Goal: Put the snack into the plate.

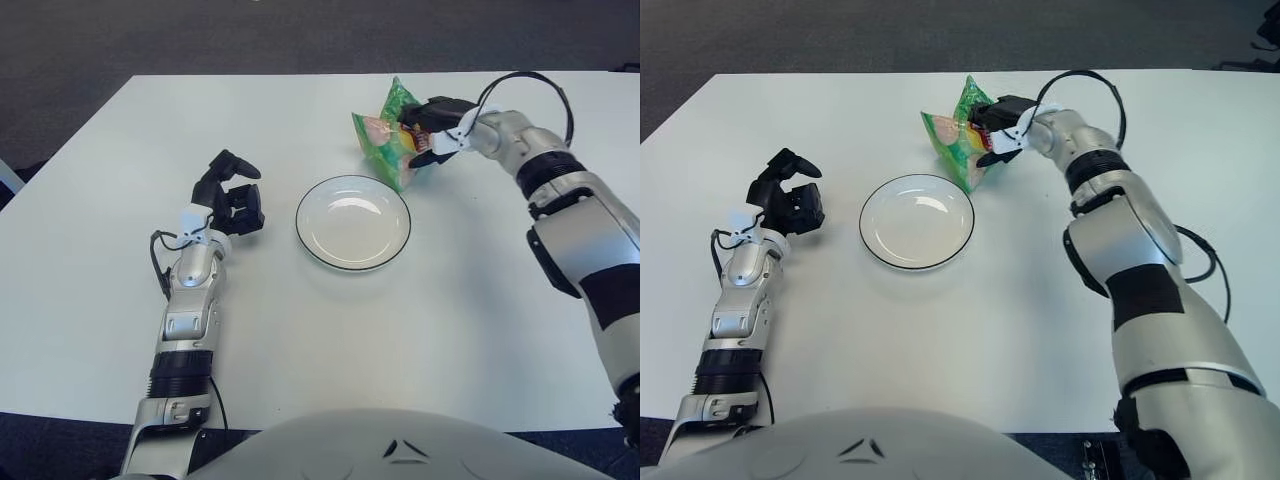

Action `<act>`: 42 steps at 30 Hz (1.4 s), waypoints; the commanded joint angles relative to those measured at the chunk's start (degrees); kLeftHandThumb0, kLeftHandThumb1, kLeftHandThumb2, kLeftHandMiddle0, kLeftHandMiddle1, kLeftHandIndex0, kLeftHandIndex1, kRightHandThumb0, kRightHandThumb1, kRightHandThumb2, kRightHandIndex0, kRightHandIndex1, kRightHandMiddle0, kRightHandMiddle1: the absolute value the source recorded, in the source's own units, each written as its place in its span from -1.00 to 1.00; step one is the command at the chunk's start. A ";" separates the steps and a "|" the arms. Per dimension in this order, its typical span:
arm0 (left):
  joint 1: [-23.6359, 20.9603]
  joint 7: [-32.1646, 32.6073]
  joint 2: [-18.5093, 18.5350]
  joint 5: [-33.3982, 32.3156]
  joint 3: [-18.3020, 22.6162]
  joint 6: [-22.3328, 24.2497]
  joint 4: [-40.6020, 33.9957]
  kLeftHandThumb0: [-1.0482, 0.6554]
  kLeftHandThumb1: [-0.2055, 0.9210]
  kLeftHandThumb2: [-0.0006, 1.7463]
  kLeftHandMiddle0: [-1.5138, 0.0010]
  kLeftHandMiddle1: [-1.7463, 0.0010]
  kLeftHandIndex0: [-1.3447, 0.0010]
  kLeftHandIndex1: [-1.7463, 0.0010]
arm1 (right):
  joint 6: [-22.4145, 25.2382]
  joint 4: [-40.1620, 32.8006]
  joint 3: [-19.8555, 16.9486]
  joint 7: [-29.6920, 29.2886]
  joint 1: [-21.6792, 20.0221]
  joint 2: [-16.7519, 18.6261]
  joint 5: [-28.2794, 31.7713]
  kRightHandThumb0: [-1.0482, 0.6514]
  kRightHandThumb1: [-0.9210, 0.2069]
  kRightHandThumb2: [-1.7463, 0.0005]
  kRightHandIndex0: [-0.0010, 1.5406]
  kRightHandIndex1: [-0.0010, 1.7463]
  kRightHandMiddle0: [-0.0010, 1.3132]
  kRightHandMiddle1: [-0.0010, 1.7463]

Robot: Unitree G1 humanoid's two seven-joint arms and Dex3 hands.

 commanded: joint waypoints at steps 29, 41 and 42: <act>3.73 -0.62 -1.40 -0.74 0.31 -0.03 4.46 -0.29 0.11 0.36 -0.67 -1.00 0.21 -1.00 | -13.63 -15.97 -4.55 0.02 10.30 -15.14 2.35 -0.66 -1.00 0.30 -0.88 -0.19 -1.00 0.10; 3.07 -1.66 -1.56 -0.80 -0.08 -0.67 5.33 -0.29 0.14 0.34 -0.66 -1.00 0.23 -1.00 | -13.97 -19.96 -8.68 3.42 10.98 -17.26 5.25 -0.63 -0.98 0.36 -0.84 -0.22 -1.00 0.12; 3.06 -1.65 -1.58 -0.77 -0.09 -0.67 5.33 -0.29 0.13 0.34 -0.66 -1.00 0.22 -1.00 | -13.94 -19.90 -8.85 3.68 10.70 -17.27 5.35 -0.62 -0.98 0.37 -0.84 -0.21 -1.00 0.12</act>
